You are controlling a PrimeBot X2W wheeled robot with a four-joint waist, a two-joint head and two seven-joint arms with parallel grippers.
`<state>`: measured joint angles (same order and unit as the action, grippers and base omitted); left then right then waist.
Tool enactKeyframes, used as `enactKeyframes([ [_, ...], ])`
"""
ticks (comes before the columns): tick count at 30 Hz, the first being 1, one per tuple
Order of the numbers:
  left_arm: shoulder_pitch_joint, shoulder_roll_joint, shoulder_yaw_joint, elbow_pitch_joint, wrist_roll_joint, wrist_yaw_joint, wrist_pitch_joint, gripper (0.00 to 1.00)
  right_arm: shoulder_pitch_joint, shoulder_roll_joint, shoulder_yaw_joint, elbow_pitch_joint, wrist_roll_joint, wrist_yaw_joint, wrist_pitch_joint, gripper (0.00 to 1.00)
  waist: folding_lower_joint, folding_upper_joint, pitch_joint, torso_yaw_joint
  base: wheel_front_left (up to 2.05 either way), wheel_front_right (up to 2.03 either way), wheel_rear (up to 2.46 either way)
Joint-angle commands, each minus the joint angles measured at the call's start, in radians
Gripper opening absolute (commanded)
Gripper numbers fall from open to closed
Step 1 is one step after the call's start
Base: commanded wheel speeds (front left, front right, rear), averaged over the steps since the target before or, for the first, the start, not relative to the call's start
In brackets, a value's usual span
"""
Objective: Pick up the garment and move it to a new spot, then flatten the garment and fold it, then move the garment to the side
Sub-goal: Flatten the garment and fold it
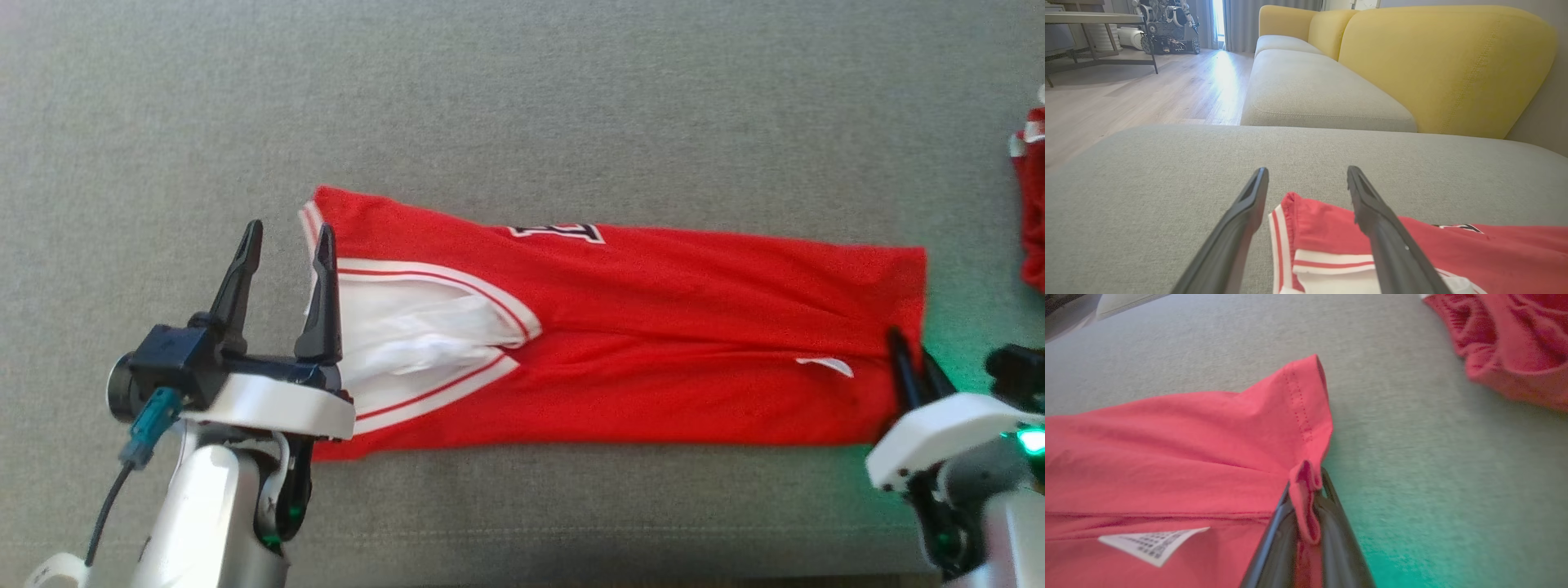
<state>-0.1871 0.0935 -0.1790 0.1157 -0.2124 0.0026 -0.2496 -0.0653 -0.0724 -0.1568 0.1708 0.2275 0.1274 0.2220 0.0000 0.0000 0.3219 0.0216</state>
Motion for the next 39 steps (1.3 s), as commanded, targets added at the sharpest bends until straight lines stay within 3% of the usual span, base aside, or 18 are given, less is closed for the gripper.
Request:
enactKeyframes([
  [1, -0.01, 0.008, 0.041, -0.029, 0.01, -0.003, -0.012, 1.0, 0.002, -0.014, 0.001, -0.035, -0.005, 0.003, -0.009, 0.0, 0.0, 0.0, -0.006, -0.006, 0.0, 0.0, 0.0],
  [9, 0.002, 0.002, 0.054, -0.028, 0.017, -0.012, -0.012, 1.0, -0.001, -0.065, -0.103, -0.074, -0.009, 0.003, -0.021, 0.0, 0.0, 0.0, -0.034, -0.021, 0.0, 0.0, 0.0],
  [14, 0.018, -0.003, 0.061, -0.02, 0.016, -0.015, -0.012, 1.0, 0.001, -0.062, -0.073, -0.139, 0.012, 0.003, -0.007, 0.0, 0.0, 0.0, -0.068, -0.027, 0.0, 0.0, 0.0],
  [21, 0.049, -0.009, 0.069, -0.012, 0.016, -0.018, -0.012, 1.0, -0.003, -0.029, 0.086, -0.321, 0.133, 0.003, 0.008, 0.0, 0.0, 0.0, -0.125, -0.035, 0.0, 0.0, 0.0],
  [26, 0.054, -0.012, 0.063, -0.01, 0.019, -0.022, -0.012, 1.0, -0.031, -0.018, 0.242, -0.381, 0.202, 0.003, 0.038, 0.0, 0.0, 0.0, -0.146, -0.026, 0.0, 0.0, 0.0],
  [34, 0.052, -0.02, 0.042, -0.002, 0.018, -0.029, -0.012, 1.0, -0.095, 0.017, 0.561, -0.264, 0.331, 0.003, 0.015, 0.0, 0.0, 0.0, -0.157, 0.011, 0.0, 0.0, 0.0],
  [39, 0.043, -0.025, 0.028, 0.004, 0.014, -0.034, -0.012, 1.0, -0.159, 0.021, 0.695, -0.147, 0.386, 0.003, -0.04, 0.0, 0.0, 0.0, -0.143, 0.037, 0.0, 0.0, 0.0],
])
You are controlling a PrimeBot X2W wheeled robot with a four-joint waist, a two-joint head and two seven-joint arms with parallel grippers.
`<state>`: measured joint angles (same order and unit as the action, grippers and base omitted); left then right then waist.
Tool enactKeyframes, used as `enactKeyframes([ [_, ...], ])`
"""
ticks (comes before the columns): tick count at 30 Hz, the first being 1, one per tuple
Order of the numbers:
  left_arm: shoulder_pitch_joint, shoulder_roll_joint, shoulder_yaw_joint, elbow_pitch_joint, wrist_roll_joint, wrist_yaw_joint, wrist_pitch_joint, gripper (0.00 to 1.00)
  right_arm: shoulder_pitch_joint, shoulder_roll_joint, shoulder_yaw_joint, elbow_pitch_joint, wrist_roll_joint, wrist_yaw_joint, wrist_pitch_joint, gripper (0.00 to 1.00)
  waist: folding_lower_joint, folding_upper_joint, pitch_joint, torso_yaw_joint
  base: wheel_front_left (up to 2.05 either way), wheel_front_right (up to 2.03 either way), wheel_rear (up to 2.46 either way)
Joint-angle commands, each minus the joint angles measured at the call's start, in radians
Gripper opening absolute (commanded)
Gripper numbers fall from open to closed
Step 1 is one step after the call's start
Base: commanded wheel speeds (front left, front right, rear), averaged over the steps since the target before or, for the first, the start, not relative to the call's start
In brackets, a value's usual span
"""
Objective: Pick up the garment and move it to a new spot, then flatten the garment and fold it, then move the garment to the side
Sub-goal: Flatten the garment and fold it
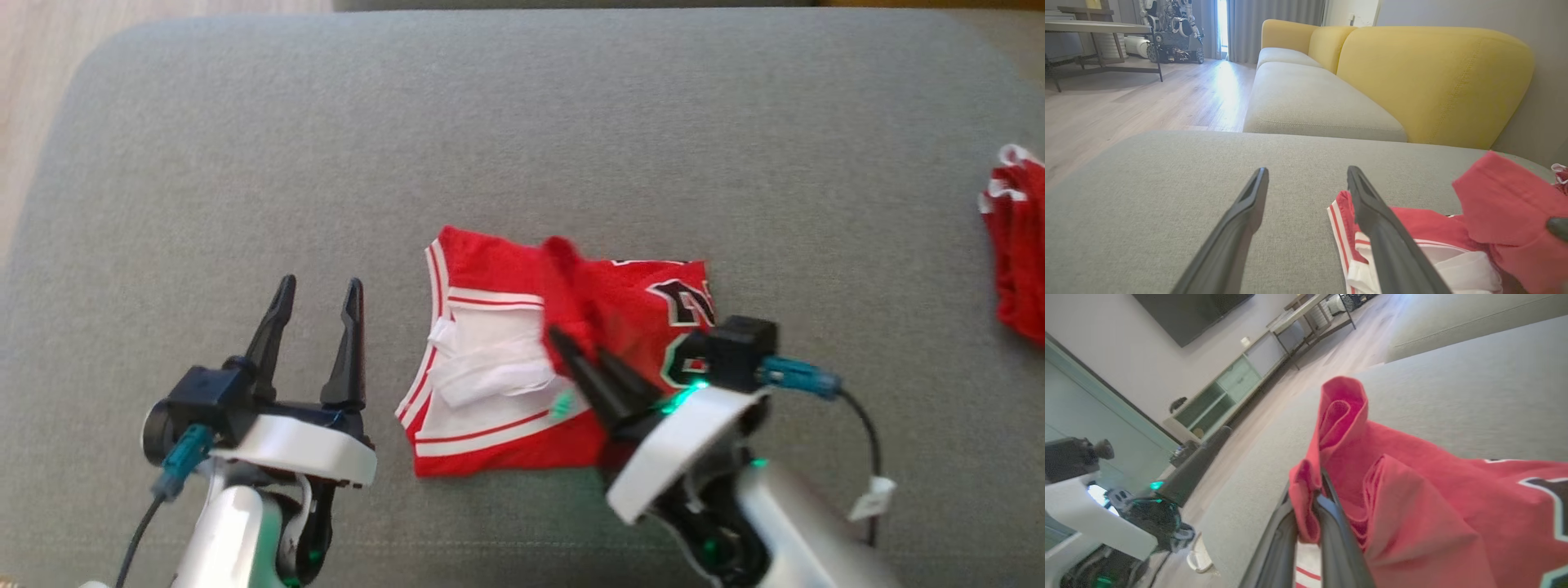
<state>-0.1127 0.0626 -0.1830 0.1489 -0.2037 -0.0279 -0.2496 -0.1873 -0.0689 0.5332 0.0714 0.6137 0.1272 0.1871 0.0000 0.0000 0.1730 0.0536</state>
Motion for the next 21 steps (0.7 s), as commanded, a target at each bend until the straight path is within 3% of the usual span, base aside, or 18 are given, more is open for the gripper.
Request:
enactKeyframes([
  [1, -0.035, 0.005, 0.028, -0.028, 0.005, -0.005, -0.012, 1.0, -0.053, 0.018, 0.038, -0.023, 0.024, 0.003, -0.027, 0.0, 0.0, 0.0, 0.011, 0.013, 0.0, 0.0, 0.0],
  [6, -0.056, 0.0, 0.017, -0.027, 0.003, -0.007, -0.012, 1.0, -0.157, 0.018, 0.148, 0.116, 0.065, 0.003, -0.126, 0.0, 0.0, 0.0, 0.046, 0.04, 0.0, 0.0, 0.0],
  [13, -0.076, -0.004, 0.012, -0.026, 0.003, -0.008, -0.012, 1.0, -0.258, 0.019, 0.212, 0.268, 0.107, 0.003, -0.221, 0.0, 0.0, 0.0, 0.082, 0.049, 0.0, 0.0, 0.0],
  [14, -0.077, -0.005, 0.012, -0.025, 0.004, -0.008, -0.012, 1.0, -0.269, 0.019, 0.227, 0.279, 0.112, 0.003, -0.226, 0.28, 0.0, 0.0, 0.083, 0.048, 0.0, 0.0, 0.0],
  [15, -0.077, -0.005, 0.013, -0.025, 0.004, -0.008, -0.012, 1.0, -0.28, 0.019, 0.242, 0.289, 0.108, 0.003, -0.234, 0.87, 0.0, 0.0, 0.084, 0.047, 0.0, 0.0, 0.0],
  [16, -0.077, -0.006, 0.014, -0.024, 0.004, -0.008, -0.012, 1.0, -0.287, 0.019, 0.255, 0.295, 0.108, 0.003, -0.242, 1.0, 0.0, 0.0, 0.083, 0.045, 0.0, 0.0, 0.0],
  [21, -0.07, -0.007, 0.023, -0.014, 0.008, -0.011, -0.012, 1.0, -0.301, 0.019, 0.285, 0.277, 0.086, 0.003, -0.303, 1.0, 0.0, 0.0, 0.066, 0.028, 0.0, 0.0, 0.0],
])
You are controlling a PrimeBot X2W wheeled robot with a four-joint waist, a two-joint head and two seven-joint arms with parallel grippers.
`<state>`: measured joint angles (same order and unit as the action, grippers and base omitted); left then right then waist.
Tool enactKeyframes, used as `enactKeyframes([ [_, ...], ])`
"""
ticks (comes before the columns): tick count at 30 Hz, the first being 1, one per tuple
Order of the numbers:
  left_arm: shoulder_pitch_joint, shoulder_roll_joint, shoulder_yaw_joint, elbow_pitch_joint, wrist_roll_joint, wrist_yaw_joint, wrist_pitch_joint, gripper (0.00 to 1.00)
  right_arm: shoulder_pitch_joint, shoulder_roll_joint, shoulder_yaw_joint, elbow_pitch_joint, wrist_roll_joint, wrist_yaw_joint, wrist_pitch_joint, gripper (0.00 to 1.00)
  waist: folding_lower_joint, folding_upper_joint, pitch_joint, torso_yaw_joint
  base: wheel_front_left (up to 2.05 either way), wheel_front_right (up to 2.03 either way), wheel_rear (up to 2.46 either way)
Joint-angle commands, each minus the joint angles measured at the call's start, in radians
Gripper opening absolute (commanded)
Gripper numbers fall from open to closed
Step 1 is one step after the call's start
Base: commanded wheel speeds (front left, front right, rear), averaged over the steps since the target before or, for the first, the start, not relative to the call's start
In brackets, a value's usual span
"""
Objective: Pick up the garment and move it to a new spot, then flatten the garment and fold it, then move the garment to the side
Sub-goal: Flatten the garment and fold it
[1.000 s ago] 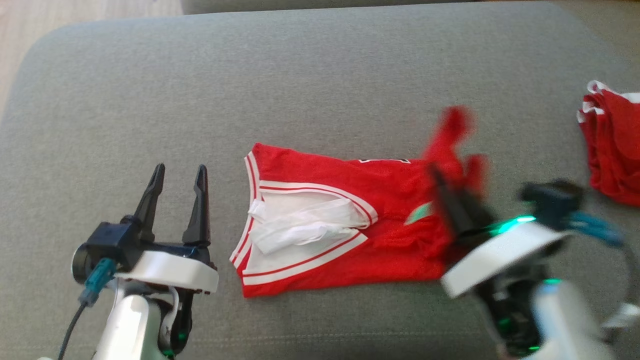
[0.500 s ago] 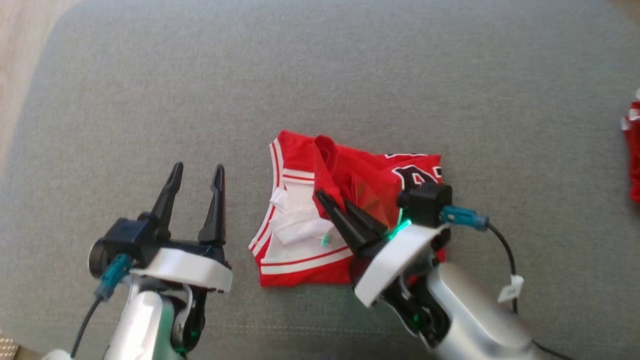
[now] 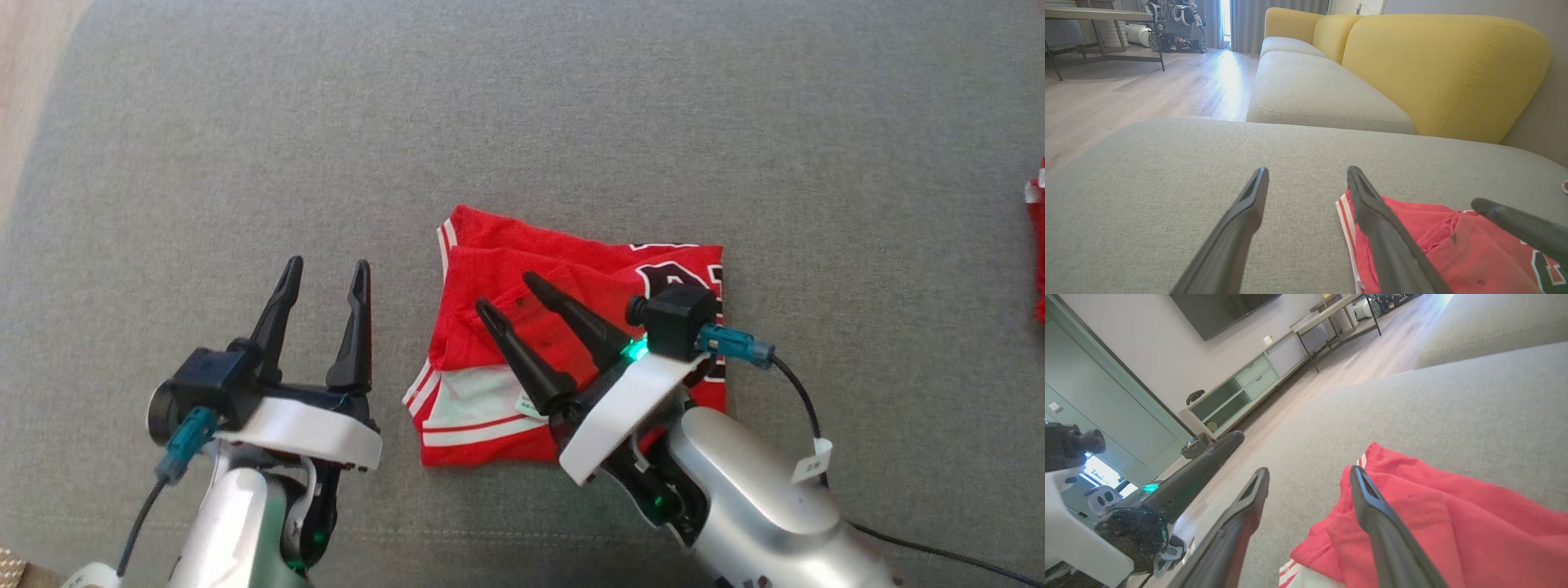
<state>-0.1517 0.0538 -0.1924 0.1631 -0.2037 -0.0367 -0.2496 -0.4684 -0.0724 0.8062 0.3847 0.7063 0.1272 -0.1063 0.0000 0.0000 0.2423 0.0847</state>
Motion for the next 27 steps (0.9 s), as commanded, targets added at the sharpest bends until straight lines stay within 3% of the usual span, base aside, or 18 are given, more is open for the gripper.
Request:
enactKeyframes([
  [1, -0.029, 0.002, 0.034, -0.027, 0.009, -0.003, -0.012, 1.0, -0.018, 0.022, 0.009, -0.048, -0.012, 0.003, -0.019, 1.0, 0.0, 0.0, -0.007, -0.006, 0.0, 0.0, 0.0],
  [6, -0.01, 0.004, 0.046, -0.024, 0.015, -0.002, -0.012, 1.0, 0.012, -0.01, -0.07, -0.132, -0.055, 0.003, -0.061, 1.0, 0.0, 0.0, -0.035, -0.025, 0.0, 0.0, 0.0],
  [11, 0.013, 0.01, 0.063, -0.024, 0.017, 0.003, -0.012, 1.0, 0.085, -0.06, -0.256, -0.204, -0.128, 0.003, -0.062, 1.0, 0.0, 0.0, -0.064, -0.045, 0.0, 0.0, 0.0],
  [18, 0.051, 0.028, 0.087, -0.035, 0.019, 0.015, -0.012, 1.0, 0.232, -0.111, -0.544, -0.294, -0.282, 0.003, 0.016, 1.0, 0.0, 0.0, -0.095, -0.068, 0.0, 0.0, 0.0],
  [27, 0.081, 0.05, 0.097, -0.051, 0.017, 0.026, -0.008, 1.0, 0.385, -0.124, -0.725, -0.426, -0.409, 0.003, 0.111, 1.0, 0.0, 0.0, -0.117, -0.078, 0.0, 0.0, 0.0],
])
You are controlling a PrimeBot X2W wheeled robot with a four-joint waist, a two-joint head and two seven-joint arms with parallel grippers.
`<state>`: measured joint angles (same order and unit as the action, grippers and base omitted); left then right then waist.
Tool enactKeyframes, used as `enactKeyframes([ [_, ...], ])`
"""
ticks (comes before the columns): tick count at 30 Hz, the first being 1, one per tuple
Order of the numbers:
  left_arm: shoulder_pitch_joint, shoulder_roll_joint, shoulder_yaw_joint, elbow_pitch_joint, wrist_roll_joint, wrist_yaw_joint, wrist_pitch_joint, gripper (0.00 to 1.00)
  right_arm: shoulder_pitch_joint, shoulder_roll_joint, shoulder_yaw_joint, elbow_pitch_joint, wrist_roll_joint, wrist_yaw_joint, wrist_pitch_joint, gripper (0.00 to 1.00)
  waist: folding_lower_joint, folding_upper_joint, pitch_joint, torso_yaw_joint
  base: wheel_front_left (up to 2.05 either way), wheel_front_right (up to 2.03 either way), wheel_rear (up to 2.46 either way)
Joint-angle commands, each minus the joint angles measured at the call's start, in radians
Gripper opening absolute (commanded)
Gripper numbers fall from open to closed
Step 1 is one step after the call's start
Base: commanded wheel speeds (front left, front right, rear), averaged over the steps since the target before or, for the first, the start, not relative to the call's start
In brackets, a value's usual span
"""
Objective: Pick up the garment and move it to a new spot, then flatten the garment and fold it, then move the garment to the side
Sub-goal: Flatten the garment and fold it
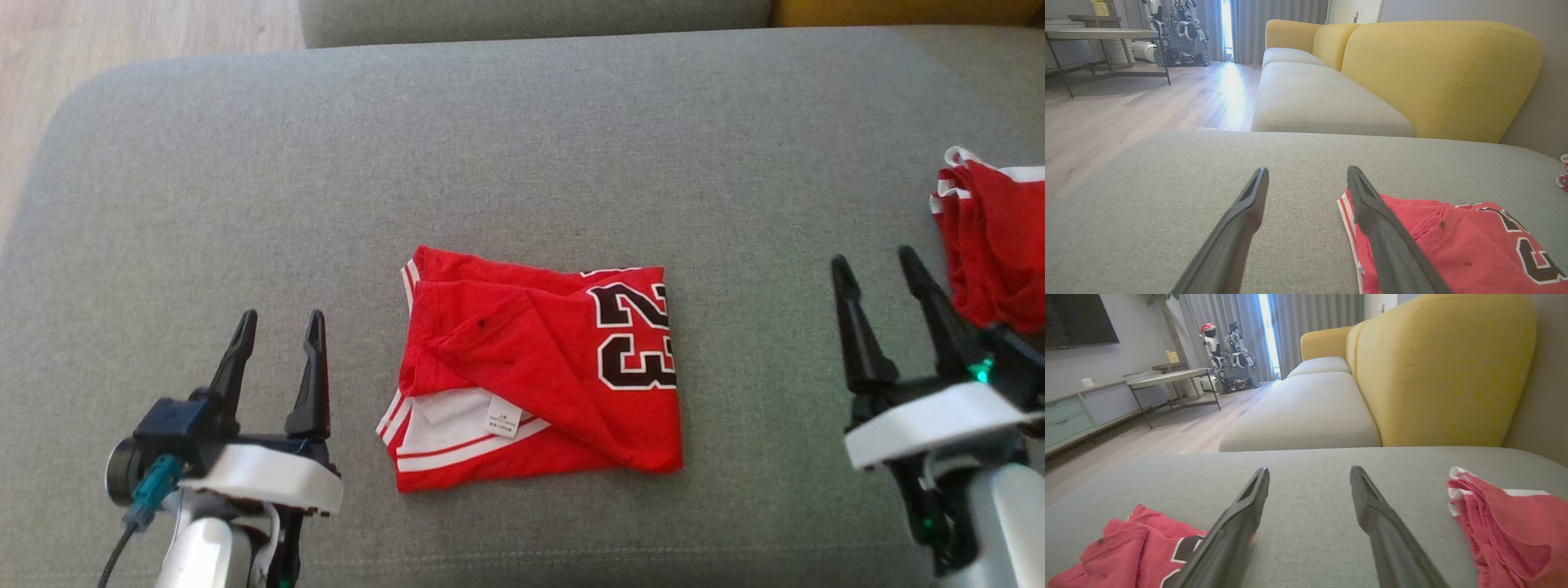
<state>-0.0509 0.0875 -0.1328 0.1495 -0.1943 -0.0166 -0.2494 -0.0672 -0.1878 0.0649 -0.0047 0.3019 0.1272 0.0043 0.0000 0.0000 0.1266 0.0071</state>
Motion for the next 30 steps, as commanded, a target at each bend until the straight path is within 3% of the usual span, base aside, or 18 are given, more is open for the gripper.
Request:
enactKeyframes([
  [1, -0.017, 0.017, 0.036, -0.039, 0.008, 0.007, -0.006, 1.0, -0.002, -0.005, 0.004, -0.048, -0.012, 0.003, 0.011, 1.0, 0.0, 0.0, -0.004, 0.0, 0.0, 0.0, 0.0],
  [9, -0.006, 0.025, 0.031, -0.057, 0.005, 0.014, 0.009, 1.0, 0.048, 0.023, -0.029, -0.118, -0.045, 0.003, 0.049, 1.0, 0.0, 0.0, -0.012, -0.003, 0.0, 0.0, 0.0],
  [26, -0.033, 0.034, 0.008, -0.061, -0.001, 0.015, 0.017, 1.0, 0.039, 0.02, -0.015, -0.137, -0.05, 0.003, 0.067, 1.0, 0.0, 0.0, 0.005, 0.01, 0.0, 0.0, 0.0],
  [27, -0.039, 0.034, 0.005, -0.061, -0.001, 0.015, 0.017, 1.0, 0.034, 0.02, -0.009, -0.134, -0.046, 0.003, 0.067, 0.87, 0.0, 0.0, 0.01, 0.014, 0.0, 0.0, 0.0],
  [28, -0.045, 0.033, 0.002, -0.061, -0.001, 0.013, 0.017, 1.0, 0.029, 0.019, 0.0, -0.127, -0.043, 0.003, 0.07, 0.0, 0.0, 0.0, 0.015, 0.019, 0.0, 0.0, 0.0],
  [30, -0.059, 0.032, -0.005, -0.059, -0.001, 0.01, 0.016, 1.0, 0.016, 0.016, 0.025, -0.108, -0.035, 0.003, 0.076, 0.0, 0.0, 0.0, 0.028, 0.031, 0.0, 0.0, 0.0],
])
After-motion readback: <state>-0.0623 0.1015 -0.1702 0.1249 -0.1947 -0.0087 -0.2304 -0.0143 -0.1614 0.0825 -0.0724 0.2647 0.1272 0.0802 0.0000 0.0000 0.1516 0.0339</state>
